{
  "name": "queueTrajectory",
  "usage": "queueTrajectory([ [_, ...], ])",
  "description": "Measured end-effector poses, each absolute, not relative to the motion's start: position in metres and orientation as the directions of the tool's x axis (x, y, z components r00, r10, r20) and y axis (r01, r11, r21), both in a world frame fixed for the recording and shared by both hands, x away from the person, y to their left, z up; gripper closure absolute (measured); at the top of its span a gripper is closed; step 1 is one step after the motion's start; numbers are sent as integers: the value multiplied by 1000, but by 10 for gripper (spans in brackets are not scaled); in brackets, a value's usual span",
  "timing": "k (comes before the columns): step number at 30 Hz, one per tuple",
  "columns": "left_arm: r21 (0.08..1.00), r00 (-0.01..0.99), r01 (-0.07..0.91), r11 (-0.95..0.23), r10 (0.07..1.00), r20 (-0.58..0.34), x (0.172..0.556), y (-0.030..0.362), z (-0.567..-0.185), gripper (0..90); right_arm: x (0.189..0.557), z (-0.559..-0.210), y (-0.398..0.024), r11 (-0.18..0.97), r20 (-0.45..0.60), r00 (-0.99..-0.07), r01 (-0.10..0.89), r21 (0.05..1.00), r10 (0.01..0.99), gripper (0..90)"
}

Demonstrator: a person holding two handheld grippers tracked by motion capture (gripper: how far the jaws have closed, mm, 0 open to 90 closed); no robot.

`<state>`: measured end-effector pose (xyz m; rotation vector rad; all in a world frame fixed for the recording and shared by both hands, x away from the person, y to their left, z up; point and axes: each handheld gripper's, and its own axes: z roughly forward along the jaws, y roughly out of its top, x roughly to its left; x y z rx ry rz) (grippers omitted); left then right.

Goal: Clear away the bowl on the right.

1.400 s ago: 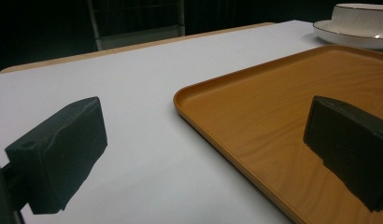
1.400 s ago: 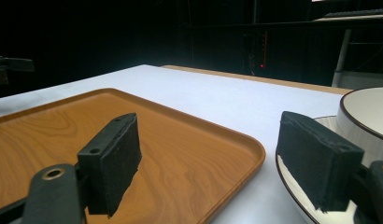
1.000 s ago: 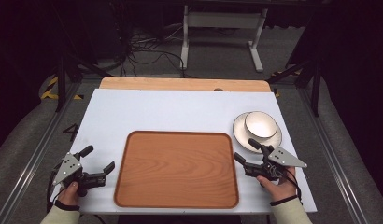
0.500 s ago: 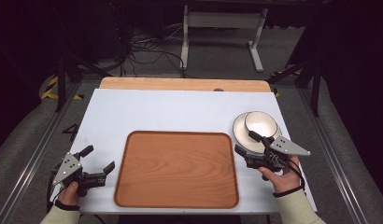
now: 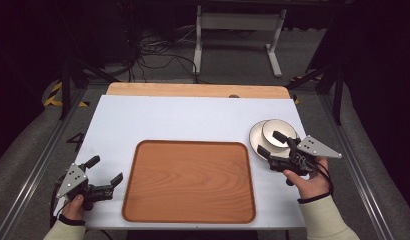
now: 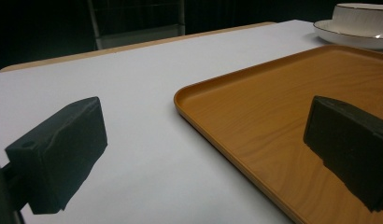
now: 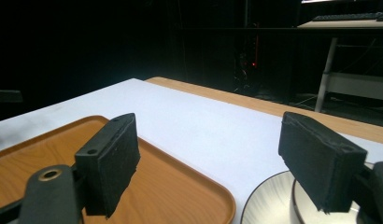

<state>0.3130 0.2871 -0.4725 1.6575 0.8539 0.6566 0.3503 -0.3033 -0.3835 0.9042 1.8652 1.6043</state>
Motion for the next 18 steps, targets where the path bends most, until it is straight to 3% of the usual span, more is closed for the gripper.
queueTrajectory([
  [18, 970, 586, 201, -134, 810, -9, 313, 287, -473, 3, 367, -365, -320, 94, 25, -605, 165, 982, 796, 205],
])
